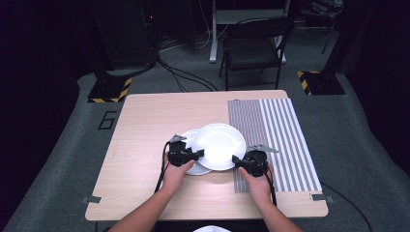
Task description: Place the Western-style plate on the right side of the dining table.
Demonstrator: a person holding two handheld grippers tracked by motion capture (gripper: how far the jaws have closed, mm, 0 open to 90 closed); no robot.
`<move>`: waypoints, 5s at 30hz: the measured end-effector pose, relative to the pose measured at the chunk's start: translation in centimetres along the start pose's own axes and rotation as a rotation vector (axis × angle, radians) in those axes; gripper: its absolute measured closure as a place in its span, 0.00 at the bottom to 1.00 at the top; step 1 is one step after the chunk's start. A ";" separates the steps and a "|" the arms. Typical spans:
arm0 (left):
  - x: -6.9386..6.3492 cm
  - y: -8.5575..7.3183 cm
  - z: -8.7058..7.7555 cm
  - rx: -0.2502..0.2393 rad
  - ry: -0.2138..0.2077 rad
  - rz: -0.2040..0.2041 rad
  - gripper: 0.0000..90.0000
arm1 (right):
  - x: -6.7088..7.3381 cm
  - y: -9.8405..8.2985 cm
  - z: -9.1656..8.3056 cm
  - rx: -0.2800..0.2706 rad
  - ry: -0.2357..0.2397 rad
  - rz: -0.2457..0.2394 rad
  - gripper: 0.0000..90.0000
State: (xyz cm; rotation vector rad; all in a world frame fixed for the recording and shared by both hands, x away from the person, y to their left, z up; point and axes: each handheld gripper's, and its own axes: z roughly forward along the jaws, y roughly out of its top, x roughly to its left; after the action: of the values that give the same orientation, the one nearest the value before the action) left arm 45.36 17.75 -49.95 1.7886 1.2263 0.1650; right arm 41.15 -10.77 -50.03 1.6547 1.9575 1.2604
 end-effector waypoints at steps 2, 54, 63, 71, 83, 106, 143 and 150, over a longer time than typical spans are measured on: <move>0.0 0.1 -0.1 -0.003 -0.002 -0.005 0.54 | 0.1 0.1 -0.1 -0.006 0.001 -0.001 0.50; -2.9 2.8 1.5 -0.008 -0.052 0.048 0.54 | -1.6 0.9 -3.7 -0.088 -0.041 0.010 0.51; -3.7 3.2 2.2 0.002 -0.070 0.063 0.54 | -2.0 0.8 -4.5 -0.097 -0.064 0.030 0.51; -4.4 3.6 2.8 0.010 -0.087 0.076 0.54 | -2.6 0.7 -5.5 -0.116 -0.083 0.032 0.51; -5.8 4.1 4.0 0.021 -0.118 0.096 0.54 | -3.5 0.3 -6.7 -0.131 -0.115 0.050 0.51; -8.3 4.6 6.0 0.034 -0.163 0.121 0.55 | -5.0 -0.4 -8.8 -0.163 -0.184 0.085 0.51; -9.6 5.4 7.7 0.051 -0.189 0.128 0.57 | -6.3 -0.8 -9.9 -0.192 -0.209 0.127 0.52; -9.7 6.2 7.8 0.045 -0.184 0.112 0.57 | -6.2 0.1 -9.9 -0.203 -0.214 0.112 0.52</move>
State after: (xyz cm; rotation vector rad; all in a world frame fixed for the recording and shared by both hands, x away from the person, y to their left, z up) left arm 49.09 4.92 -46.17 1.8680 1.0073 0.0360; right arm 36.22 -20.61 -46.12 1.7359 1.5790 1.2182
